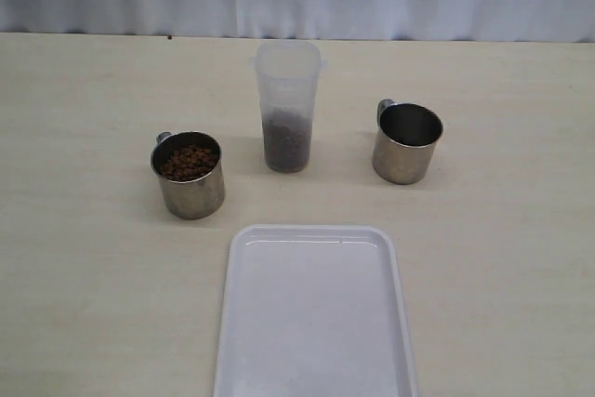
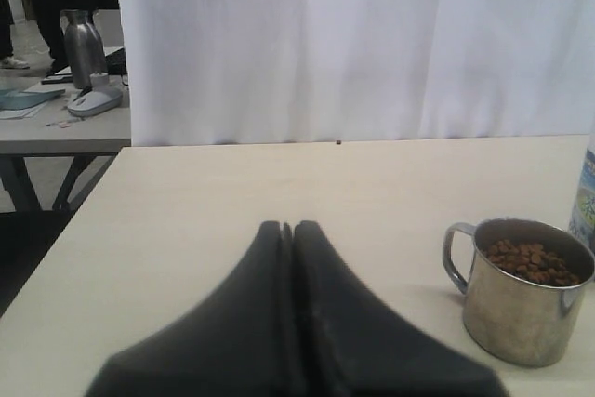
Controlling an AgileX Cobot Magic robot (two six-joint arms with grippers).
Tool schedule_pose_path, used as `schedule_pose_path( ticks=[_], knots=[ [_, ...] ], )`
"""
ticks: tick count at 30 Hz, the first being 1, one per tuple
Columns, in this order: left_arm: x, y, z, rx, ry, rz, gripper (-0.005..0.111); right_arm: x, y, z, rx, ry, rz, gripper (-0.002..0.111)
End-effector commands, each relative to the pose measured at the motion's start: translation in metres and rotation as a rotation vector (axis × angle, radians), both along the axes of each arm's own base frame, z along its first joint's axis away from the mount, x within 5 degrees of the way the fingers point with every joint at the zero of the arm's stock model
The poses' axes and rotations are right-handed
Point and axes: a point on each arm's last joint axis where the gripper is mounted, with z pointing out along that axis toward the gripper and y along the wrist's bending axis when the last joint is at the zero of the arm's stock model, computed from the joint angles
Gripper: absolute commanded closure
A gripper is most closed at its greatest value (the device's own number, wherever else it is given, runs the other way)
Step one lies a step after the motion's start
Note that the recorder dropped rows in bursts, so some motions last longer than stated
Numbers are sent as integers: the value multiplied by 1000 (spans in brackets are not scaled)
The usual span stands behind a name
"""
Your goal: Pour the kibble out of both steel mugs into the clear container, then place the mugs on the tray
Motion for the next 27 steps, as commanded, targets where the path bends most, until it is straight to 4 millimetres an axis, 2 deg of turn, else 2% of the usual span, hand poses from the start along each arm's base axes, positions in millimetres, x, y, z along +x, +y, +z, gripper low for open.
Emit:
schedule_pose_path(
  ticks=[1, 4, 5, 7, 10, 11, 15, 27],
  knots=[
    [0, 0, 0, -8, -10, -6, 107, 1, -4, -2, 84, 17, -27, 103],
    [0, 0, 0, -8, -10, -6, 107, 1, -8, -3, 177, 29, -59, 103],
    [0, 0, 0, -8, -10, -6, 107, 1, -12, -4, 262, 42, -89, 103],
    [0, 0, 0, -8, -10, -6, 107, 2, -18, -9, 293, 91, -157, 103],
    [0, 0, 0, -8, -10, -6, 107, 2, -20, -21, 221, 224, -203, 103],
    [0, 0, 0, -8, -10, -6, 107, 2, -19, -25, 146, 266, -204, 103],
    [0, 0, 0, -8, -10, -6, 107, 1, -17, -31, 23, 330, -192, 103],
    [0, 0, 1, -8, -15, -6, 107, 1, -14, -34, -35, 364, -135, 103]
  ],
)
